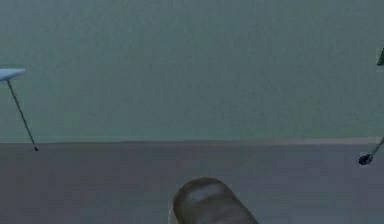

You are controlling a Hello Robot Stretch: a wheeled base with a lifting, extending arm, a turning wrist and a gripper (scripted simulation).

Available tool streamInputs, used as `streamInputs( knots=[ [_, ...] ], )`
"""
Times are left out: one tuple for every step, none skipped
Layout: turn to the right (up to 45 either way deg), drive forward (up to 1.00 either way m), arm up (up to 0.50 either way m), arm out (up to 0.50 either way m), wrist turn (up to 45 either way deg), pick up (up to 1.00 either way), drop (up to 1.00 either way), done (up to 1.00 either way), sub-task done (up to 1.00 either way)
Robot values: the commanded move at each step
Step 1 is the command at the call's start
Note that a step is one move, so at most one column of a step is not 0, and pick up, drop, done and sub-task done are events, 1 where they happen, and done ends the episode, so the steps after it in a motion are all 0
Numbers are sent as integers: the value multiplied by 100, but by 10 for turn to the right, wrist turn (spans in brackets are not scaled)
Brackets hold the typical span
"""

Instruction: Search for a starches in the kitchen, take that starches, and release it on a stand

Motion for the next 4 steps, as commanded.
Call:
streamInputs(
  knots=[
    [0, 35, 0, 0, 0, 0, 0, 0, 0],
    [420, 0, 0, 0, 0, 0, 0, 0, 0],
    [0, 35, 0, 0, 0, 0, 0, 0, 0],
    [420, 0, 0, 0, 0, 0, 0, 0, 0]
  ],
)
